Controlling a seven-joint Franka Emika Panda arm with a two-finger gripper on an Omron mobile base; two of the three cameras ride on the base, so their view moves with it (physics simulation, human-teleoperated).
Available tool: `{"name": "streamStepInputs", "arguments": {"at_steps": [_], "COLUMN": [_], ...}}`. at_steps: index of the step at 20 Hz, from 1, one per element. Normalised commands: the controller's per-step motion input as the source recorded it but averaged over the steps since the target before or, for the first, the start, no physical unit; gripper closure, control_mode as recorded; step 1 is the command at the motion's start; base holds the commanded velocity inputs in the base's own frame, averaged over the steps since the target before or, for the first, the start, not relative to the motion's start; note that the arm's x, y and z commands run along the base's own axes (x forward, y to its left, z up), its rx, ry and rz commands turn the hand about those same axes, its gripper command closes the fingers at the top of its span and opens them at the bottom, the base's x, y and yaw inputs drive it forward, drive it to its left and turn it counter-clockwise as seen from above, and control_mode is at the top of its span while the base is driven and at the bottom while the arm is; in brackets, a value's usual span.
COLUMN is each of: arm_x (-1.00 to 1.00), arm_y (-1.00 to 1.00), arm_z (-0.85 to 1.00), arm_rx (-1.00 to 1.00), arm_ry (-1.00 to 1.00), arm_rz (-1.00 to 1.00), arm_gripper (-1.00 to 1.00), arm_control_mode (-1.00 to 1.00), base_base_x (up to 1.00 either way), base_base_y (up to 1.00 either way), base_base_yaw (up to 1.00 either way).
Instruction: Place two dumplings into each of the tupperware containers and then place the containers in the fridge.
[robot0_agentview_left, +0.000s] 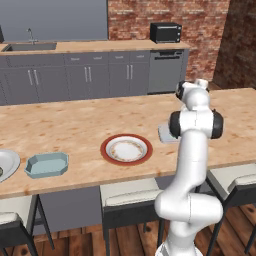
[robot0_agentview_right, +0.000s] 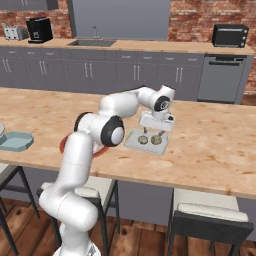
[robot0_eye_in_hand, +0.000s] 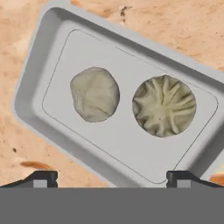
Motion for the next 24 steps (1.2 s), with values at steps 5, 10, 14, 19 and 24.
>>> {"name": "streamStepInputs", "arguments": {"at_steps": [5,10,14,19,24], "arm_x": [-0.59,-0.08,0.0,0.08,0.28], "arm_y": [0.85,0.81,0.48,0.13,0.28], "arm_z": [0.11,0.0,0.0,0.0,-0.07], "arm_rx": [-0.16,-0.08,-0.02,-0.02,-0.07], "arm_ry": [-0.1,-0.12,-0.1,-0.04,-0.01], "arm_rz": [0.0,0.0,0.0,0.0,0.0], "arm_gripper": [-1.0,-1.0,-1.0,-1.0,-1.0], "arm_control_mode": [-1.0,-1.0,-1.0,-1.0,-1.0], "base_base_x": [0.0,0.0,0.0,0.0,0.0], "base_base_y": [0.0,0.0,0.0,0.0,0.0], "base_base_yaw": [0.0,0.0,0.0,0.0,0.0]}}
